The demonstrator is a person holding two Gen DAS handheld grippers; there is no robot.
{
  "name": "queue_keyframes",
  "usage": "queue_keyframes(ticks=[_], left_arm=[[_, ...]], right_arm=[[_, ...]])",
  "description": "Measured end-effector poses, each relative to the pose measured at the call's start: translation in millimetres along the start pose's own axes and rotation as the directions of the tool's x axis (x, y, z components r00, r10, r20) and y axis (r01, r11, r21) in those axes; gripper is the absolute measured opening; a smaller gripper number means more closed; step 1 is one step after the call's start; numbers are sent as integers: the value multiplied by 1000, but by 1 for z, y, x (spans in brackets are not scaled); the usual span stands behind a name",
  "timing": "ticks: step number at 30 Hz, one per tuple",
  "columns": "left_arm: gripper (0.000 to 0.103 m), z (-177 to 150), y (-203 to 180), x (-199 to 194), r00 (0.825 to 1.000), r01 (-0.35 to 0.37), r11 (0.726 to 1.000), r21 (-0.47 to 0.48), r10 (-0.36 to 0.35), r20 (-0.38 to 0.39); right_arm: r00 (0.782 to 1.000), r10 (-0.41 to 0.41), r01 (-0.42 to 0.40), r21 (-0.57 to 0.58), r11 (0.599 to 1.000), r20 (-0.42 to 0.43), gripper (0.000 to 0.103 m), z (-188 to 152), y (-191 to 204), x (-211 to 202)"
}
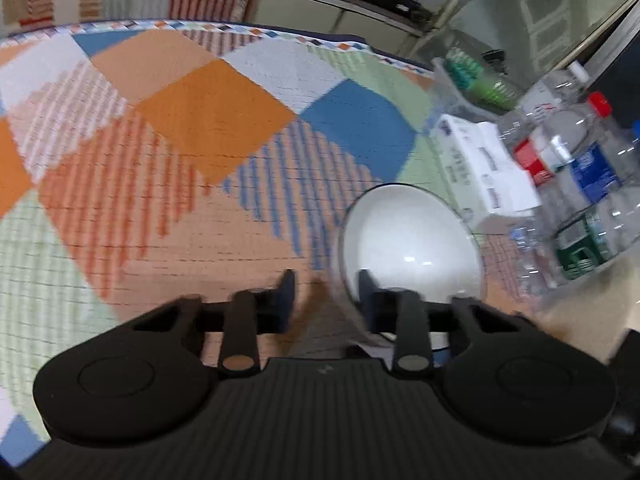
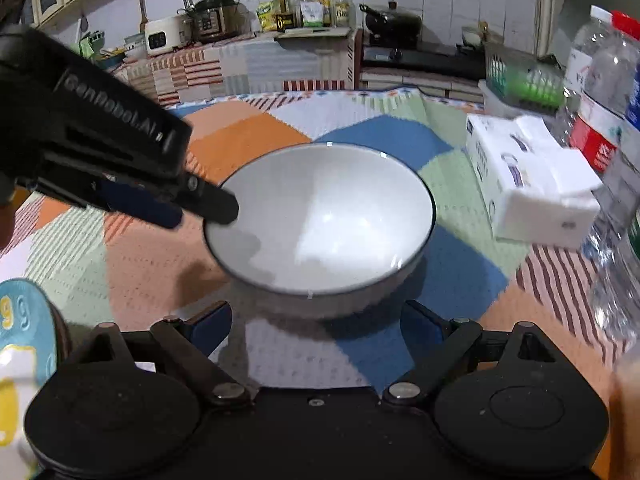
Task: Organize plates and bowls
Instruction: 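Move both grippers to the white bowl by the tissue box and close on its rim, then lift the third white bowl with both grippers and carry it over the nested bowls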
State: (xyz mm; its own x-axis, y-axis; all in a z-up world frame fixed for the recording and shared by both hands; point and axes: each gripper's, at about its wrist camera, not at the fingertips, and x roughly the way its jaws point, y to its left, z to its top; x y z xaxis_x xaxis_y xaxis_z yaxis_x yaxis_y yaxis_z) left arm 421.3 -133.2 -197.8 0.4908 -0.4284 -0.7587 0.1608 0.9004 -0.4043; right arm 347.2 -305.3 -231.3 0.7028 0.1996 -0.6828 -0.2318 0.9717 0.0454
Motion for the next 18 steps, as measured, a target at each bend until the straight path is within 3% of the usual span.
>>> queue_keyframes(ticks=[1, 4, 10, 14, 18], left_arm=[[10, 1, -1, 0, 1000, 23, 1000, 1, -23, -13], [9, 6, -7, 1, 999, 23, 998, 64, -21, -37], [9, 8, -5, 2, 998, 31, 997, 71, -27, -59], [9, 3, -11, -6, 995, 13, 989, 149, 2, -99], [10, 0, -5, -18, 989, 45, 994, 101, -30, -148]], right_arm=[[1000, 0, 0, 2, 1000, 6, 94, 1, -1, 3], [1000, -23, 23, 24, 999, 7, 94, 4, 0, 8], [1000, -23, 22, 6, 1000, 16, 95, 5, 6, 9], [1000, -2, 3, 7, 1000, -5, 94, 2, 11, 3], [998, 32, -31, 24, 999, -52, 93, 1, 14, -8]])
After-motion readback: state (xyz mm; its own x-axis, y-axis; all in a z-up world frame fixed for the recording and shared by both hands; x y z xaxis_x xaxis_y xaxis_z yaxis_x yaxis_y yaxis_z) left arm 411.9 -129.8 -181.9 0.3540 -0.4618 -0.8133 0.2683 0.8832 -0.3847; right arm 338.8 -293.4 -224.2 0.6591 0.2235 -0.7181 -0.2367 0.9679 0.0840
